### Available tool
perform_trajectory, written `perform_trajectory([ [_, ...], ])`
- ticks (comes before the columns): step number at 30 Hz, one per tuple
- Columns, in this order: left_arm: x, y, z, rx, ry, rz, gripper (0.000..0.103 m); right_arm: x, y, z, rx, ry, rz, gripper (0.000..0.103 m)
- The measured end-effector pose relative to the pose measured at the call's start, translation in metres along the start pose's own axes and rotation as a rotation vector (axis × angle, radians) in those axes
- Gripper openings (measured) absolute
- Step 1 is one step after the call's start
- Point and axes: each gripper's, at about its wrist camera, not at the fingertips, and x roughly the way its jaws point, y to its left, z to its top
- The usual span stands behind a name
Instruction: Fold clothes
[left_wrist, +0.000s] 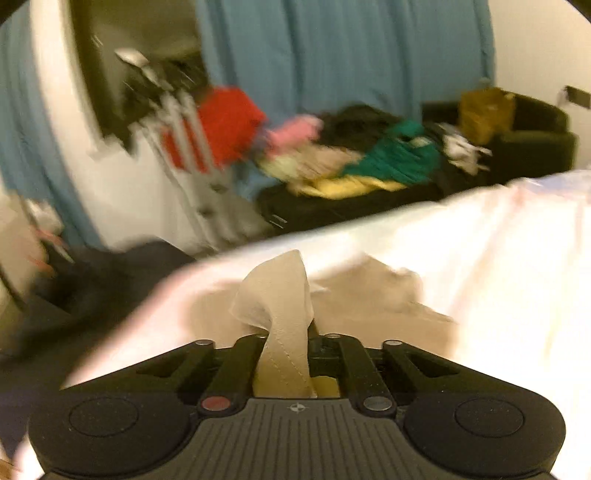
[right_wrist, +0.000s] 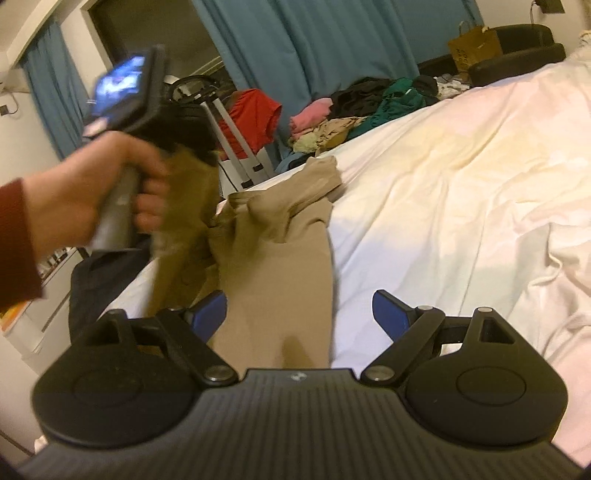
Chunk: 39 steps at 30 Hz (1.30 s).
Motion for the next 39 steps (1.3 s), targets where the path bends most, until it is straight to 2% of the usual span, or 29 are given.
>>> perform_trajectory([
  [1, 0.01, -0.005, -0.004, -0.012, 0.024, -0.068, 0.038, 0.002, -0.003, 0.0, 0.005, 0.0, 0.0, 0.087],
  [3, 0.019, -0.014, -0.01, -0.031, 0.038, -0.125, 0.055, 0.006, -0.009, -0.001, 0.016, 0.007, -0.002, 0.087],
  [4, 0.016, -0.016, -0.013, -0.016, 0.023, -0.118, 0.063, 0.008, -0.012, -0.001, 0.022, 0.012, -0.003, 0.087],
  [6, 0.01, -0.017, -0.018, 0.018, -0.02, -0.108, 0.069, 0.012, -0.018, -0.001, 0.032, 0.018, 0.001, 0.087],
  [8, -0.015, -0.019, -0.028, 0.038, -0.087, -0.111, 0.072, 0.015, -0.02, -0.001, 0.041, 0.018, 0.006, 0.087],
  [10, -0.043, -0.006, -0.038, 0.008, -0.128, -0.129, 0.076, 0.016, -0.021, 0.0, 0.046, 0.015, 0.01, 0.087],
  [13, -0.089, 0.017, -0.061, -0.056, -0.165, -0.136, 0.076, 0.013, -0.018, 0.0, 0.037, 0.003, 0.019, 0.087],
  [15, -0.129, 0.034, -0.088, -0.109, -0.192, -0.131, 0.077, 0.008, -0.015, 0.0, 0.025, -0.003, 0.025, 0.087],
  [17, -0.171, 0.052, -0.116, -0.143, -0.205, -0.098, 0.077, 0.001, -0.01, -0.001, 0.016, -0.011, 0.046, 0.087],
  [20, -0.216, 0.079, -0.17, -0.199, -0.191, -0.056, 0.078, -0.012, -0.001, -0.004, -0.01, -0.021, 0.077, 0.087],
  [22, -0.236, 0.095, -0.206, -0.24, -0.145, -0.058, 0.078, -0.021, 0.007, -0.007, -0.041, -0.024, 0.088, 0.087],
  [26, -0.251, 0.12, -0.264, -0.312, 0.031, -0.046, 0.072, -0.041, 0.024, -0.016, -0.089, -0.027, 0.088, 0.087],
  [30, -0.26, 0.131, -0.302, -0.321, 0.125, -0.078, 0.072, -0.062, 0.034, -0.024, -0.117, -0.04, 0.081, 0.087],
  [33, -0.26, 0.133, -0.318, -0.285, 0.186, -0.07, 0.068, -0.067, 0.039, -0.028, -0.136, -0.045, 0.061, 0.087],
  [35, -0.258, 0.133, -0.319, -0.28, 0.198, -0.098, 0.066, -0.066, 0.04, -0.031, -0.15, -0.044, 0.042, 0.087],
  [37, -0.26, 0.128, -0.321, -0.25, 0.2, -0.085, 0.065, -0.063, 0.039, -0.032, -0.149, -0.036, 0.028, 0.087],
  [38, -0.258, 0.127, -0.322, -0.238, 0.215, -0.074, 0.061, -0.062, 0.038, -0.033, -0.146, -0.031, 0.021, 0.087],
  [39, -0.256, 0.126, -0.324, -0.227, 0.23, -0.064, 0.051, -0.06, 0.037, -0.034, -0.144, -0.027, 0.015, 0.087],
])
